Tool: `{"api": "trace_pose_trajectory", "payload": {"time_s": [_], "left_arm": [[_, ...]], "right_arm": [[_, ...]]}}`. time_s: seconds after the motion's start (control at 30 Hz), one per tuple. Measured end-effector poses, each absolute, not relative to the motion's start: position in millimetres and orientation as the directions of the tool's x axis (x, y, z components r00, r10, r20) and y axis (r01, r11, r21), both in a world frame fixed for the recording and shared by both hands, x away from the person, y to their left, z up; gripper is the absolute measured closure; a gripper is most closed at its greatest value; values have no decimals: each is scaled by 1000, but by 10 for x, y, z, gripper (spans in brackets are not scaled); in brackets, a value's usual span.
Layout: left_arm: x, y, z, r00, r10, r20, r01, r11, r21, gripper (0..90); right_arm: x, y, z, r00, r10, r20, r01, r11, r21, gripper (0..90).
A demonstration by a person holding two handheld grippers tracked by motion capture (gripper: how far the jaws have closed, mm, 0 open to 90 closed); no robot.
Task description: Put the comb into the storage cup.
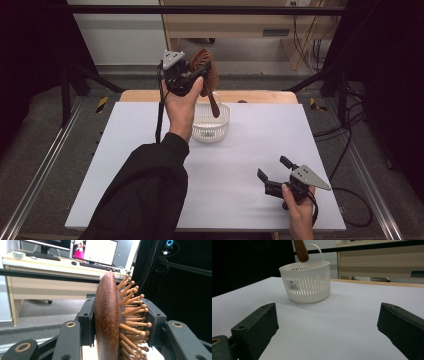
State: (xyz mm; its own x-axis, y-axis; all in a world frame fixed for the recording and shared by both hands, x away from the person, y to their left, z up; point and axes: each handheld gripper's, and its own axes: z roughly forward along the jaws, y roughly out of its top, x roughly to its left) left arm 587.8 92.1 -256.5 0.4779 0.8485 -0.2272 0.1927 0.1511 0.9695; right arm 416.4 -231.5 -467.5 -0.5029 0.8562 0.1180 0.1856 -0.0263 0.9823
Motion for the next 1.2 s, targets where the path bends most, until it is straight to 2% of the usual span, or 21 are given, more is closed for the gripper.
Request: {"api": "trace_pose_trajectory", "payload": {"time_s": [0.3,0.73,0.97,1.2], "left_arm": [[5988,899,-2788,465,846,-260,224,172,959,515],[6062,836,-2961,470,846,-252,235,155,959,515],[6087,795,-3018,471,843,-259,245,157,957,514],[6113,798,-3087,469,845,-257,252,151,956,514]], "right_arm": [[4168,-2310,-4685,-506,854,121,194,-24,981,36],[4198,-2358,-4678,-492,865,96,172,-11,985,39],[4216,-2368,-4632,-506,862,-29,111,98,989,51],[4240,-2343,-4649,-515,855,-61,103,132,986,58]]}}
